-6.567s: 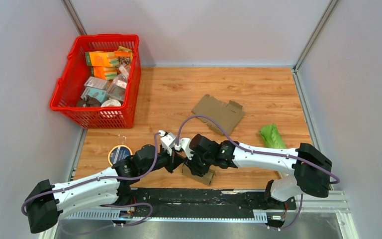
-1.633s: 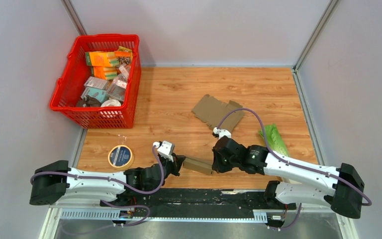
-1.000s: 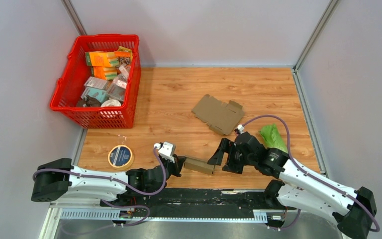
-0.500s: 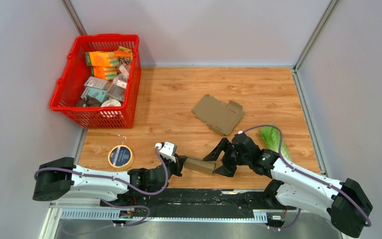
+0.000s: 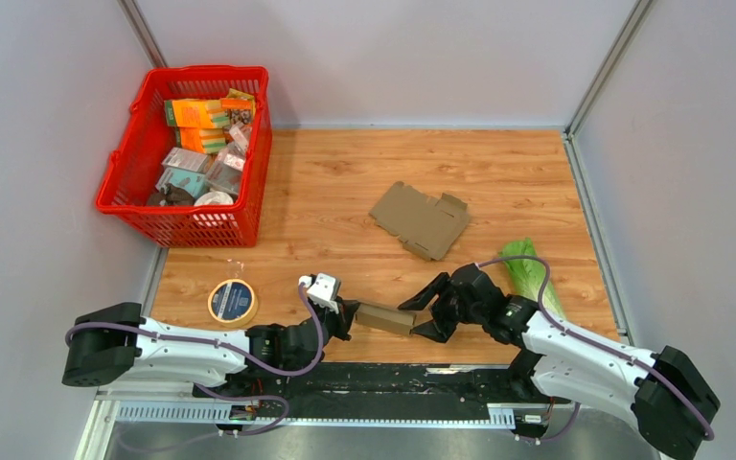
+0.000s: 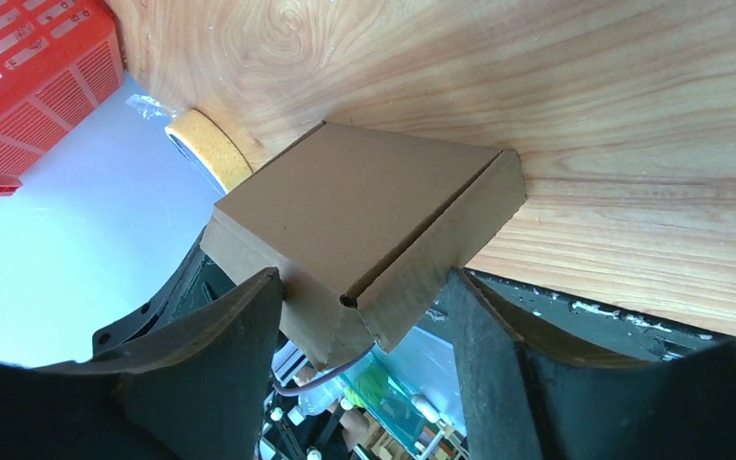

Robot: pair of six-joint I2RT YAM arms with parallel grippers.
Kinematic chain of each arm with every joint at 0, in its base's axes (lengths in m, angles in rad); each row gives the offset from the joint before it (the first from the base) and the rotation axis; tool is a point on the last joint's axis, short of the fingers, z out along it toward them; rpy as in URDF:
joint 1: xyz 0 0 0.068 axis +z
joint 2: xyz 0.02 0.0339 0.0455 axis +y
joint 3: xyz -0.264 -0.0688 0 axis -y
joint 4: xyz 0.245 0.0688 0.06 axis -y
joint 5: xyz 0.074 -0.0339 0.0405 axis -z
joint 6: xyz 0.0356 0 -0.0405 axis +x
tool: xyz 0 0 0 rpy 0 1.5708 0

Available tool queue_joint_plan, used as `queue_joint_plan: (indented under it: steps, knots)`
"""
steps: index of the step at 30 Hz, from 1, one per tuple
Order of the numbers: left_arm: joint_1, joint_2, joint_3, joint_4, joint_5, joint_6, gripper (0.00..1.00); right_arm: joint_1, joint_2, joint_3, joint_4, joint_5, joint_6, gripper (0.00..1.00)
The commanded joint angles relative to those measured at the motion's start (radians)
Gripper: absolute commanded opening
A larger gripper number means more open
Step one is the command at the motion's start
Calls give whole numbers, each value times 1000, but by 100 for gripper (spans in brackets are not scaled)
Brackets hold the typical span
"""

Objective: Fold the paper box

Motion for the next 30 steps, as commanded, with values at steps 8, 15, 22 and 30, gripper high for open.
queue_joint_plan:
  steps: [8,15,22,30]
  knots:
    - [-23,72,-5,-182,74,-32,0,0,14,26,69,20,-31,66]
    - [-40,153,51,-230,37,-85,0,96,-9,148,-104,404,-394,81]
    - [-55,173,61,-225,31,-87,0,337,-3,274,-238,862,-617,92]
    - [-58,161,64,-245,19,-94,0,430,224,351,-244,1044,-605,90]
